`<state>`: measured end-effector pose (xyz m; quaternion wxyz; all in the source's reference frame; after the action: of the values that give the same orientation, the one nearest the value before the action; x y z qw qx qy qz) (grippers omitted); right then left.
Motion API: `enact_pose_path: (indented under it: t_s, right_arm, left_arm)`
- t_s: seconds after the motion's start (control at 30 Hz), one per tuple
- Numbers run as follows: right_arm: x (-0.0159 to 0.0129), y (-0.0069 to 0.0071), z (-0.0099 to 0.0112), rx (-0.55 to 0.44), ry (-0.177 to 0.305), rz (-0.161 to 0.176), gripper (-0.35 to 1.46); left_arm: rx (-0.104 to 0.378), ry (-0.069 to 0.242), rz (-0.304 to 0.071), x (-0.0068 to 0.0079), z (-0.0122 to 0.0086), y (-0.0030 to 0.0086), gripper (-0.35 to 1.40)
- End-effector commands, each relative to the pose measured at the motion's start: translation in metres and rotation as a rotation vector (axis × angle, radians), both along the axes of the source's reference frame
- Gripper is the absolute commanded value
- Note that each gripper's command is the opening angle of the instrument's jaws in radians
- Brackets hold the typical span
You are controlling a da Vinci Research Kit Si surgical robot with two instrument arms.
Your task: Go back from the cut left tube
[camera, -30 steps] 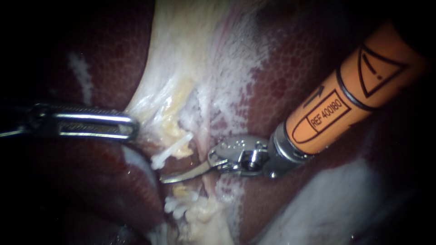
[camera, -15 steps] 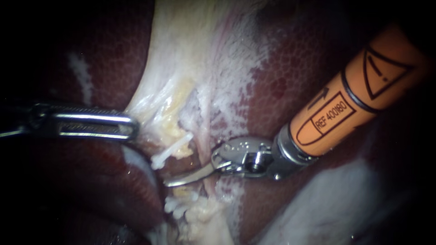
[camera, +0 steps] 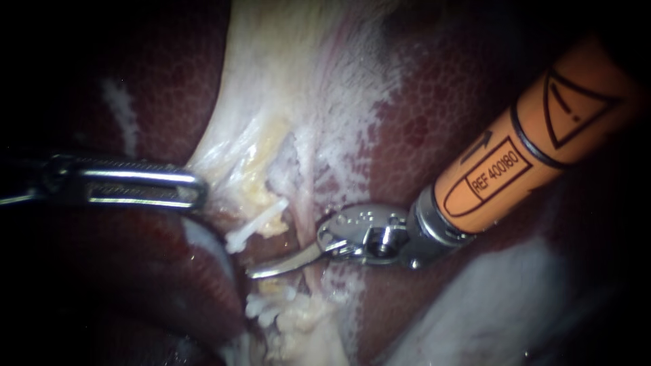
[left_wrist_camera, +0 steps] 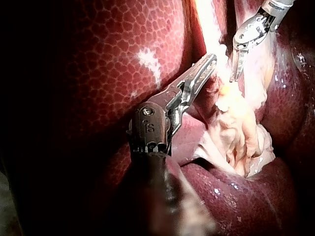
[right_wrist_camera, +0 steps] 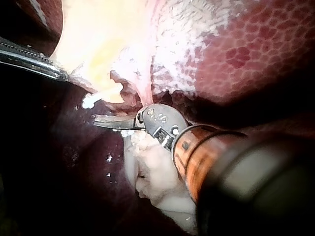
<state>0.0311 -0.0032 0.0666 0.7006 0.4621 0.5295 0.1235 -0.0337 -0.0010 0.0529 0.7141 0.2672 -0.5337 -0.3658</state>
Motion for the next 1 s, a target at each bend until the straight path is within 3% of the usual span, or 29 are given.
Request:
enact_pose_path:
  t_s: [0.03, 0.33, 0.63, 0.83, 1.0]
  right_arm:
    - [0.0, 0.0, 0.0, 0.0, 0.0, 0.0, 0.19]
    - [0.0, 0.0, 0.0, 0.001, 0.002, 0.001, 0.32]
    - [-0.0005, 0.0, 0.0, 0.001, 0.003, -0.001, 0.22]
    - [-0.0022, 0.0002, -0.0001, -0.007, 0.003, 0.005, 0.2]
    - [-0.0045, 0.0011, -0.0005, -0.034, 0.008, 0.023, 0.26]
  left_arm:
    - [0.0, 0.0, 0.0, 0.0, 0.0, 0.0, -0.35]
    - [0.0, 0.0, 0.0, 0.0, 0.0, 0.0, -0.35]
    - [0.0, 0.0, 0.0, 0.0, 0.0, 0.0, -0.35]
    - [0.0, 0.0, 0.0, 0.0001, 0.0, 0.0, -0.35]
    - [0.0, 0.0, 0.0, 0.0001, 0.0, -0.0001, -0.35]
